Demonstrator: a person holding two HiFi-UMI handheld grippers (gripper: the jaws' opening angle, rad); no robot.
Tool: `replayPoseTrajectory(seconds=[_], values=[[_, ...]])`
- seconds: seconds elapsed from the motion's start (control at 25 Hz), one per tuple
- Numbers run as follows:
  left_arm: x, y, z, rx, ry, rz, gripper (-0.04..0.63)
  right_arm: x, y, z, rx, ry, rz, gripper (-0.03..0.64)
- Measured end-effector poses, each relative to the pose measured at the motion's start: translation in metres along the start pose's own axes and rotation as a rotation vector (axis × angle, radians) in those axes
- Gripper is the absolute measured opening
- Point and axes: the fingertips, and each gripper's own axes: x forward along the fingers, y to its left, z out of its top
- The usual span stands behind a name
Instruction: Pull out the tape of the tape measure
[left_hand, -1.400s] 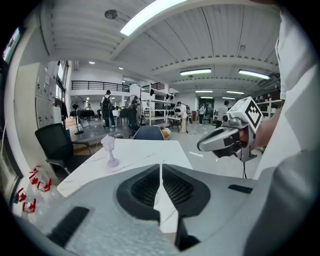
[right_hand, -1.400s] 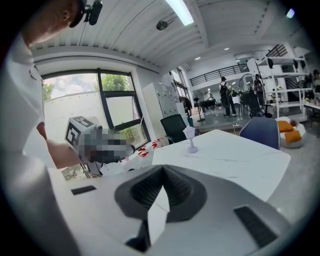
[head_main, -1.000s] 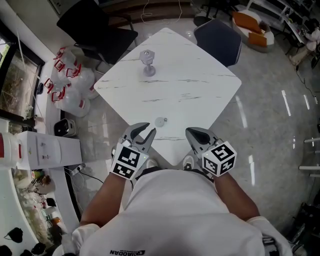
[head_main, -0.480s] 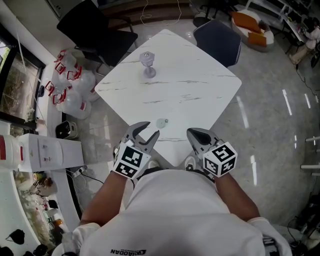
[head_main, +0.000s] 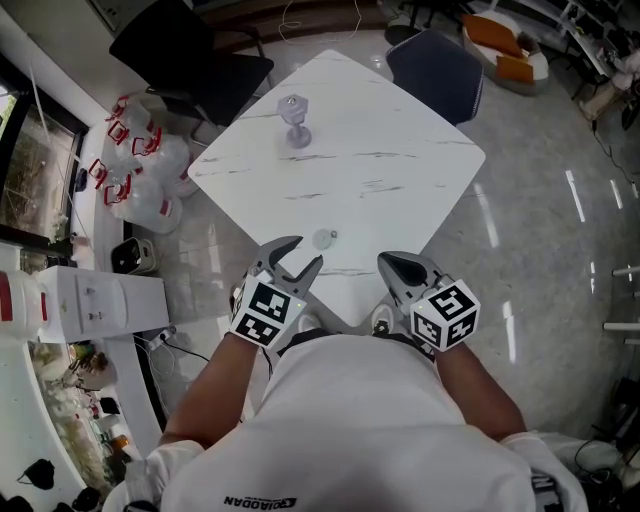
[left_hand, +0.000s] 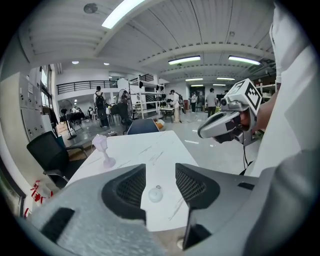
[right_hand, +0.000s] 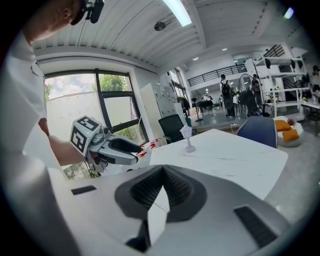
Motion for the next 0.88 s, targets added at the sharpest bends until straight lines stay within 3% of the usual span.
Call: replayPoseTrajectory(seconds=[0.24, 0.48, 0.72, 0.88], values=[[0.036, 0.003, -0.044, 0.006, 0.12, -0.028, 0.199, -0.004, -0.004, -0.013, 0.018, 0.015, -0.012, 0.006], [0.08, 0.011, -0.083, 0.068, 0.255, -0.071, 0.199, -0.008, -0.015, -0.028, 0.056, 0.04, -0.033, 0.006], [0.113, 0.01, -0.105, 0.058, 0.338, -0.139, 0.203, -0.007, -0.026, -0.038, 0.094, 0.059, -0.042, 0.006], [0.134, 0.009, -0.12, 0.099, 0.41, -0.17, 0.216, -0.003, -0.032, -0.045, 0.113, 0.076, -0.039, 0.006]])
